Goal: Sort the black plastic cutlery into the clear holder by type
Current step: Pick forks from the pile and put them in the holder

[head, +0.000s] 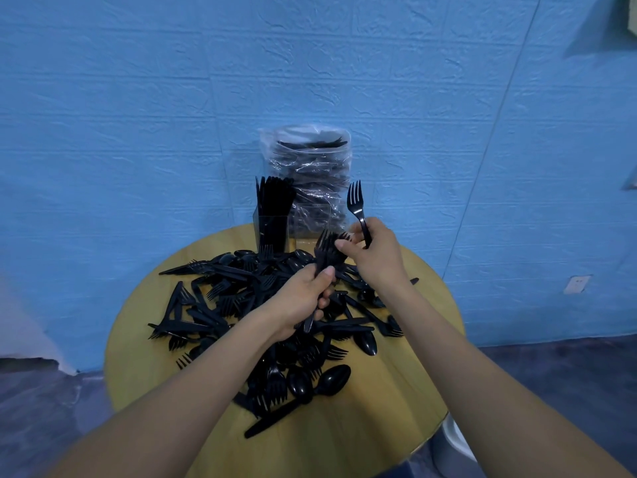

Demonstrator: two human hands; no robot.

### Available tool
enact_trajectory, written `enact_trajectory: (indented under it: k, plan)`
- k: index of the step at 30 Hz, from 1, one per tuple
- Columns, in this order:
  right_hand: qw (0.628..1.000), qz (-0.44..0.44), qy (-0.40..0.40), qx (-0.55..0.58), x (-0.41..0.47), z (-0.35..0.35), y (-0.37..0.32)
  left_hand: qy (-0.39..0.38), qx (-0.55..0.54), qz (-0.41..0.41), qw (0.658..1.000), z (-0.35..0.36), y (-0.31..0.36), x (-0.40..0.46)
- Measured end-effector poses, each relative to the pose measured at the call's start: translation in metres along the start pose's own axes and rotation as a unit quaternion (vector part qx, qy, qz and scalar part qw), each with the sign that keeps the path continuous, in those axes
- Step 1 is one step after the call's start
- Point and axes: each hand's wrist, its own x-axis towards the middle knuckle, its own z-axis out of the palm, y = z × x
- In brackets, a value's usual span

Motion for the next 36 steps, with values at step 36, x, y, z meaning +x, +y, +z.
enact_trajectory:
  k: [36]
  plan:
    - [0.930, 0.172, -0.081, 0.316, -0.009, 0.006, -0.018, -0.062, -0.055, 0.045, 0.996, 0.003, 0.012, -0.021]
